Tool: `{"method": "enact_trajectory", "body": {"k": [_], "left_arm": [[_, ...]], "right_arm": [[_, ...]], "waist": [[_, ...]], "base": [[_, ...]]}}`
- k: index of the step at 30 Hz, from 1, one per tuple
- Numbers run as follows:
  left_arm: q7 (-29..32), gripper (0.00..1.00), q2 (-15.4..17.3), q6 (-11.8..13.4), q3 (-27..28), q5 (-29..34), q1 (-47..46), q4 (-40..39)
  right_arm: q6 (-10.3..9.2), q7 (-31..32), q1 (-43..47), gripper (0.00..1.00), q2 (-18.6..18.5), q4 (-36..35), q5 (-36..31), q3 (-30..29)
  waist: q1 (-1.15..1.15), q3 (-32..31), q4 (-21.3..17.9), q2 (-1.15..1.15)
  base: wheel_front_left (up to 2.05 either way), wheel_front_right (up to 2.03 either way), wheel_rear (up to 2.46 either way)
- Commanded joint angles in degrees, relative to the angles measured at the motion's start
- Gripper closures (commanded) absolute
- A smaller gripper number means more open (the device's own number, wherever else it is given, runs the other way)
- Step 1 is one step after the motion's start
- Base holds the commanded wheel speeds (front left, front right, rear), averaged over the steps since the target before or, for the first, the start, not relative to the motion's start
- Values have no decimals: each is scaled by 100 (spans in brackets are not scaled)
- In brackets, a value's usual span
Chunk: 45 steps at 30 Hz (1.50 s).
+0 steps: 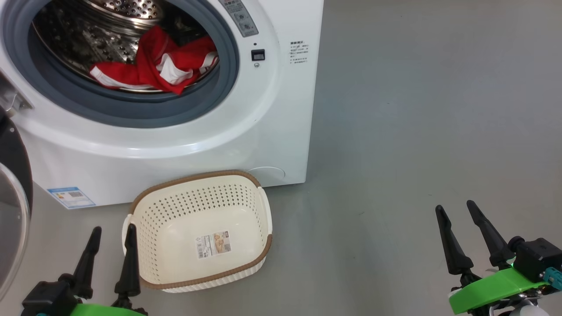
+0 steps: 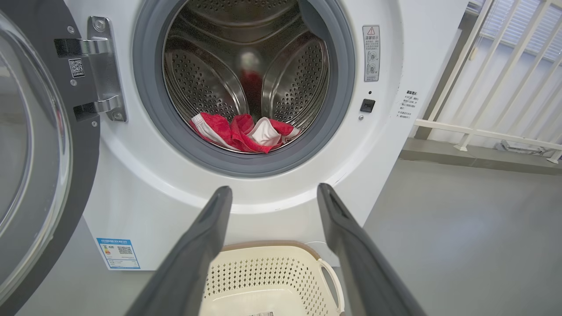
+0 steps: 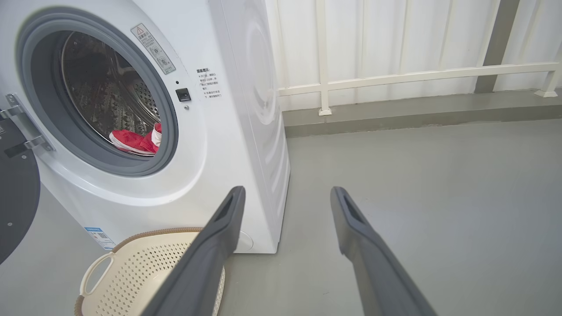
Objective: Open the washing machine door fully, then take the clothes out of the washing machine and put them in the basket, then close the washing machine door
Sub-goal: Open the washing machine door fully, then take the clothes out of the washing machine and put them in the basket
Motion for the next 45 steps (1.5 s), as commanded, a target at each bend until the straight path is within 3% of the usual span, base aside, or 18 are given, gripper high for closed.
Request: {"method": "enact_trajectory", "body": {"k": [1,21,45], "left_arm": [[-30,0,126,-17,185,-49,-58,-187],[-30,0,111,-18,173,50,-27,-276],[-30,0,162,-18,91,-75,-121,-409]], "right_arm": [[9,-69,-1,0,-67,-151,-71,104],[9,-69,5,0,-91,-179,-89,85],[9,-69,-64,0,-70,-194,-86,102]], "waist": [[0,-3,8,0],[0,6,64,0],[0,150,92,0]], "base": [[0,0,0],[2,-4,2],[85,-104,18]]}}
